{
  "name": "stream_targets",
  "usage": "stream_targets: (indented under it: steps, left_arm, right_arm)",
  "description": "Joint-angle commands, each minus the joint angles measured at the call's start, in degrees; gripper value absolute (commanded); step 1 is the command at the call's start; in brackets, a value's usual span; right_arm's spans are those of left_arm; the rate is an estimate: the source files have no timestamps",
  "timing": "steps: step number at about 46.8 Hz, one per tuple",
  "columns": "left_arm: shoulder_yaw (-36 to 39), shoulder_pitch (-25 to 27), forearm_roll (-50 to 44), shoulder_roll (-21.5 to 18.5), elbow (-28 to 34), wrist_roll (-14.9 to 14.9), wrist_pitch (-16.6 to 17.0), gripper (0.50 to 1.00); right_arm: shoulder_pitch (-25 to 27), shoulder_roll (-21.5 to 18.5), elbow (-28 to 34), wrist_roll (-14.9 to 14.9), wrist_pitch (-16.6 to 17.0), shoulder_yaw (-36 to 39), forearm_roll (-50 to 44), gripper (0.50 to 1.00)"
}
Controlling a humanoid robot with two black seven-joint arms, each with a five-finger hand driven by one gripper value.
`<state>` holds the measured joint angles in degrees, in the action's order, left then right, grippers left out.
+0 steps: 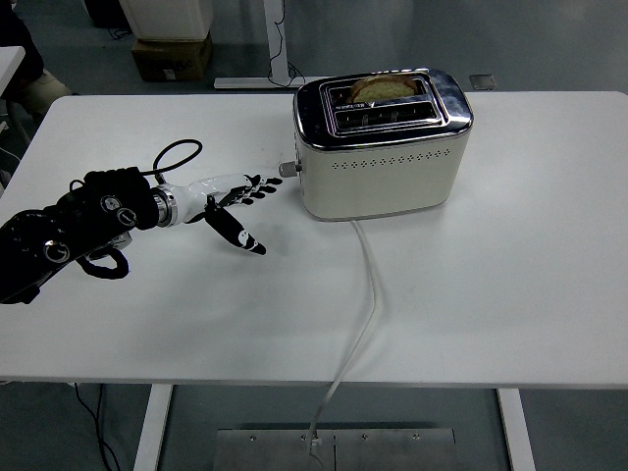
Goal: Press down toaster
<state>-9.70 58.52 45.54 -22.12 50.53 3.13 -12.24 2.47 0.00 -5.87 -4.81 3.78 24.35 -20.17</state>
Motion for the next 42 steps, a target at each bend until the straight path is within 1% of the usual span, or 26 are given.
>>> stream_targets:
  steps: [1,9,16,18,26,29,35,42]
  left_arm:
    - [-0.1,-0.2,-0.1,-0.2,0.0,0.0,0.0,1.000]
    - [-0.1,-0.4,-0.3,-0.3,0.0,0.0,0.0,1.000]
    - [-0.7,1.0,-1.6,-2.6,0.1,0.0,0.0,1.000]
    - [-0.8,2.2,-2.6,-3.1,0.1,0.0,0.0,1.000]
    - [-2.6,7.4,-12.1,-6.4,0.1,0.1,-0.1,1.000]
    - [-3.9,9.0,-15.8,-7.0,0.1,0.1,-0.2,1.000]
    - [-8.1,9.7,-20.4,-7.5,0.0,0.5,-0.2,1.000]
    - [-13.1,9.0,-25.4,-7.6,-0.2,2.7,-0.1,1.000]
  right_arm:
    - [-0.1,0.0,0.0,0.0,0.0,0.0,0.0,1.000]
    - [-0.1,0.0,0.0,0.0,0.0,0.0,0.0,1.000]
    - [-0.1,0.0,0.1,0.0,0.0,0.0,0.0,1.000]
    - [-0.1,0.0,0.1,0.0,0.0,0.0,0.0,0.998]
    - [-0.4,0.0,0.1,0.0,0.0,-0.1,0.0,0.998]
    - [-0.5,0.0,0.1,0.0,0.0,-0.1,-0.1,1.000]
    - [-0.6,0.0,0.0,-0.1,0.0,-0.1,-0.2,0.998]
    - [-1.0,0.0,0.0,-0.1,0.0,-0.1,-0.3,0.998]
